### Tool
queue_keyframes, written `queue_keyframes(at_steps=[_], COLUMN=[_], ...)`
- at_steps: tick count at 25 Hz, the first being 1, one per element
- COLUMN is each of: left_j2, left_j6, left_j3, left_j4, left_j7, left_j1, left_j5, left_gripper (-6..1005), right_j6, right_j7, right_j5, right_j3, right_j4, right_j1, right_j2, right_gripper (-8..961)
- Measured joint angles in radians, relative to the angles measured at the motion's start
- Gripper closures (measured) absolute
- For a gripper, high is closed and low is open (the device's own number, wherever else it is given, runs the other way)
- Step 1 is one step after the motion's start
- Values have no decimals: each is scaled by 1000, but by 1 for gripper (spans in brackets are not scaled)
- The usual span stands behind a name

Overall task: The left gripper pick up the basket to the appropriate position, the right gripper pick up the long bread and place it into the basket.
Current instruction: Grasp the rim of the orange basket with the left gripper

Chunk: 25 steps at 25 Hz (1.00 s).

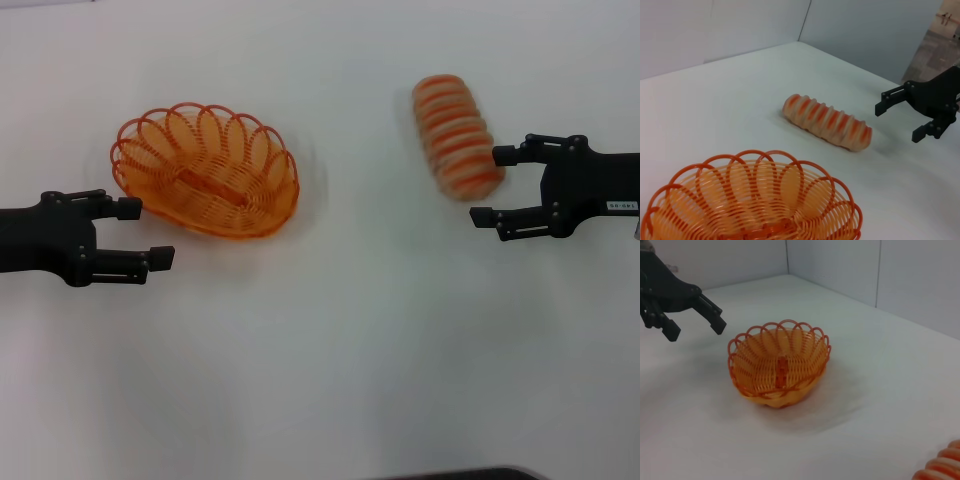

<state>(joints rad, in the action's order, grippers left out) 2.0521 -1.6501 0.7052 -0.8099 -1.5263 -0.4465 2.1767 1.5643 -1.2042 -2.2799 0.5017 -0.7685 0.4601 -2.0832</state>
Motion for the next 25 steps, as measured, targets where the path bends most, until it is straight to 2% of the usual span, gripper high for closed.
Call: queue_keyframes(at_steps=[15, 17, 19, 20, 25], left_j2=[2, 4, 4, 0, -4], left_j6=[-3, 0, 1, 4, 10], left_j3=[-12, -60, -70, -105, -144], left_j4=[-10, -11, -11, -7, -3], left_j7=[-6, -88, -113, -231, -387], left_j1=[-5, -27, -33, -65, -117], left_j5=[-4, -11, -11, -12, -13], left_gripper=[97, 98, 98, 98, 98], right_j6=[2, 2, 2, 2, 6], right_j7=[-1, -3, -10, -14, -28], right_j5=[1, 2, 5, 5, 6], right_j3=[-3, -4, -5, -6, -4], right_j4=[0, 0, 0, 0, 0], right_j1=[0, 0, 0, 1, 5], right_j2=[0, 0, 0, 0, 0], right_gripper=[25, 25, 25, 25, 25])
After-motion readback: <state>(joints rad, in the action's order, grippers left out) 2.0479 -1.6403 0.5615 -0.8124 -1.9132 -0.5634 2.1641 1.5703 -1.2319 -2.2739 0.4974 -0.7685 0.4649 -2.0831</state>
